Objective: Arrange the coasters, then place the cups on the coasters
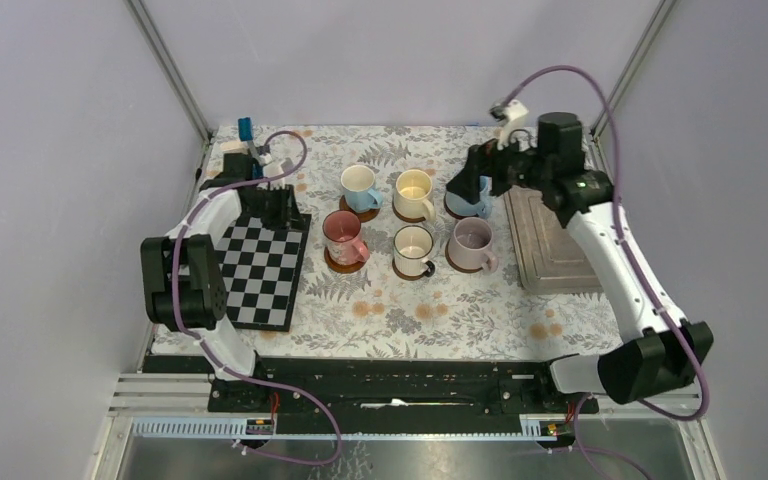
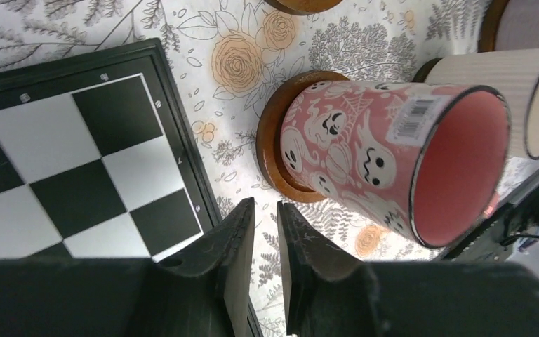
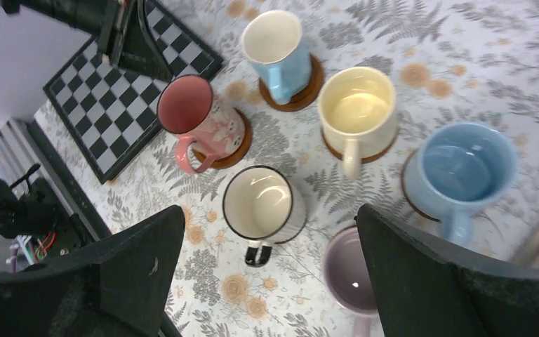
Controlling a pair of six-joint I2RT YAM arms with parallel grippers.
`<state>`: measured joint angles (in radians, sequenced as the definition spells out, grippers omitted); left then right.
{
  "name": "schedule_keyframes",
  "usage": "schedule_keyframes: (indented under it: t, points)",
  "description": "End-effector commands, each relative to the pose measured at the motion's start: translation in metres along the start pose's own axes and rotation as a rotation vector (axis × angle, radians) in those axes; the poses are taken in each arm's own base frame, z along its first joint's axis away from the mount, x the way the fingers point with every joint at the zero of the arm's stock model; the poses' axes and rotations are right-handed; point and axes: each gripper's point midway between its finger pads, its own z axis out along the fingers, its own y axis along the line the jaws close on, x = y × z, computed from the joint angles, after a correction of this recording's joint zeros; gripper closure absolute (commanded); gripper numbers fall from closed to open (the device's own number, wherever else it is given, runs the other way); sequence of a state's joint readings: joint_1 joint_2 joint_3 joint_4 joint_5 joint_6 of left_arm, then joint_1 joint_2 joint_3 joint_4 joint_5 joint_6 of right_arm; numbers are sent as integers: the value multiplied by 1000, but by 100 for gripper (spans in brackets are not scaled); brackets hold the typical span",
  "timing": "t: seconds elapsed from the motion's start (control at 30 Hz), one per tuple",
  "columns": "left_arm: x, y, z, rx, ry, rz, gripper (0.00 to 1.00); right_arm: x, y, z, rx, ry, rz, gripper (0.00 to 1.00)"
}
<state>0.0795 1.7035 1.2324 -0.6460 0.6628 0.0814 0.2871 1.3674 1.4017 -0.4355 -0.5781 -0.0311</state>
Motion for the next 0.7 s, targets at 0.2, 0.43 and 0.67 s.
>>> schedule_keyframes:
  t: [0.2,0.43,0.67]
  points:
    - [13,16,51,-80,75,69,78,-13,-26,-69,42,-105,130,0]
    - [7,18,64,-88,73,87,78,-12,-27,-71,16,-131,185,1]
    - [6,20,78,-89,82,92,78,-9,-37,-76,35,-141,216,0]
